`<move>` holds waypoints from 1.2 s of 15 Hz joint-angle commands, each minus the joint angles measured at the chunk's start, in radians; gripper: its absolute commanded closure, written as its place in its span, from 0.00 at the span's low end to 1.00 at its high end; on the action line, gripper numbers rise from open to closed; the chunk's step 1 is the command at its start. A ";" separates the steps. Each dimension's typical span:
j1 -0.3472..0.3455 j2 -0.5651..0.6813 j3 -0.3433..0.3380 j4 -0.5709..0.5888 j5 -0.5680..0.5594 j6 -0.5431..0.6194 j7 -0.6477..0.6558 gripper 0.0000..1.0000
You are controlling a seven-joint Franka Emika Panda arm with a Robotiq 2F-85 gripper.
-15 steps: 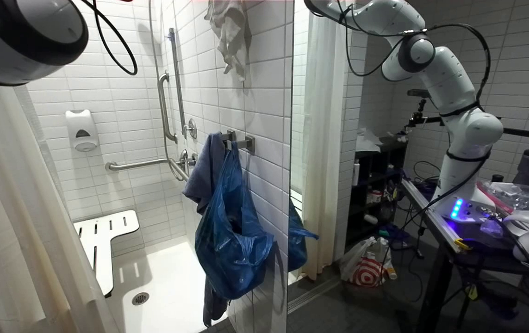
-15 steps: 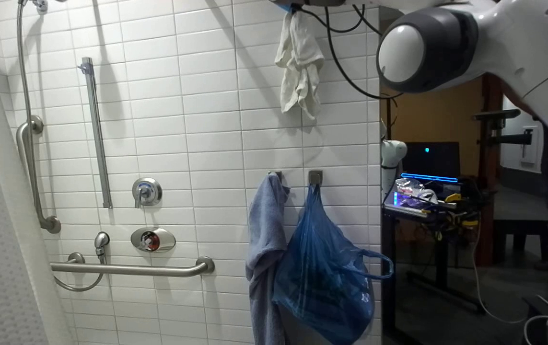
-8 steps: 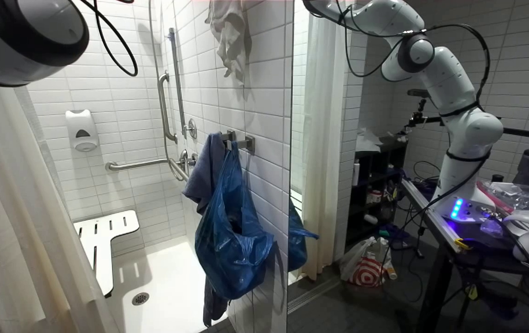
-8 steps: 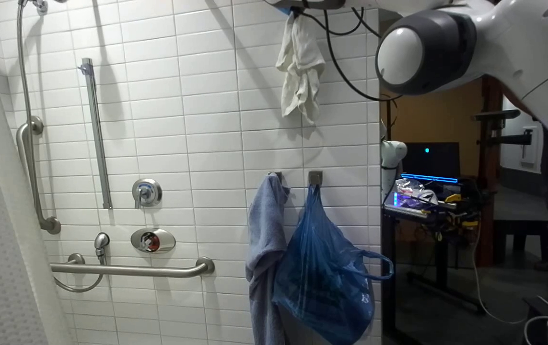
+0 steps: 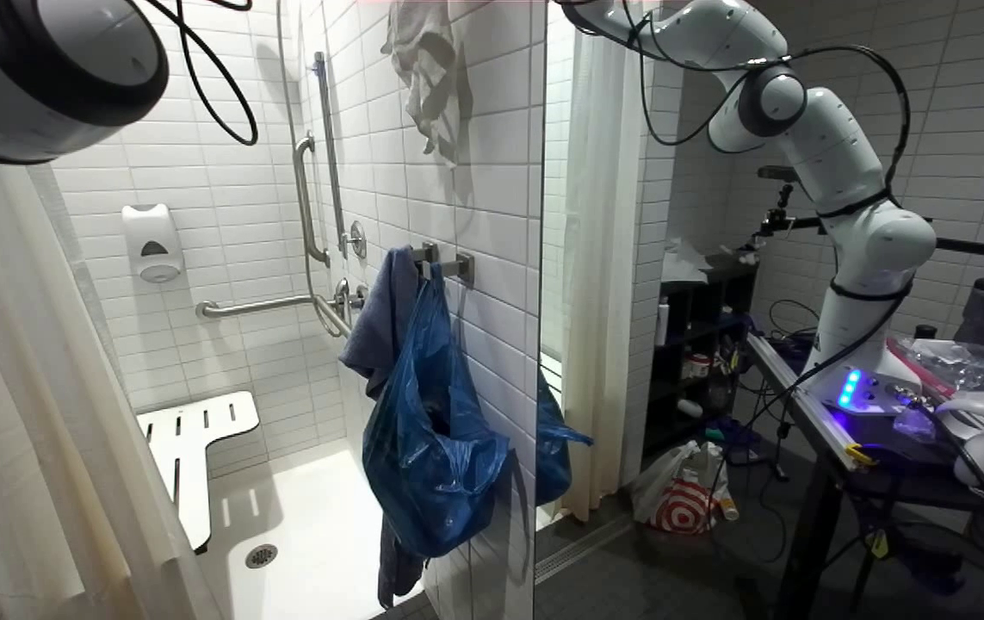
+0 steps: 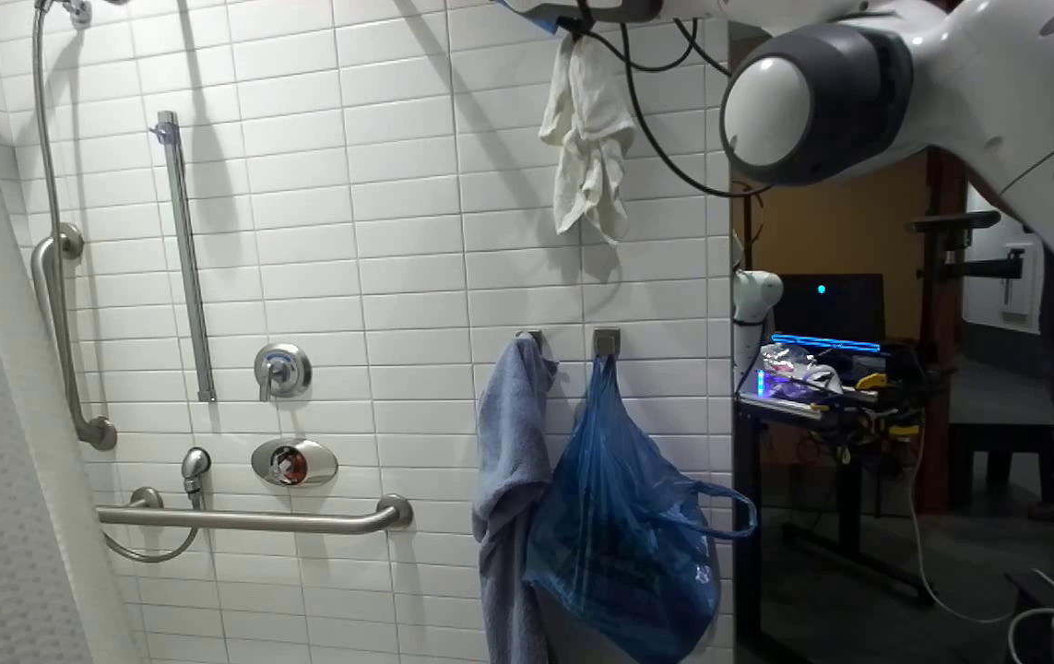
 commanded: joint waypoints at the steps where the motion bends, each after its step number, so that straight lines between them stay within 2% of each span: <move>1: -0.004 -0.013 0.029 0.006 0.052 -0.050 -0.061 0.00; 5: 0.002 -0.030 0.042 0.005 0.103 -0.119 -0.115 0.00; 9: 0.015 -0.043 0.039 0.009 0.107 -0.183 -0.138 0.00; 18: 0.016 -0.071 0.101 0.012 0.170 -0.452 -0.250 0.00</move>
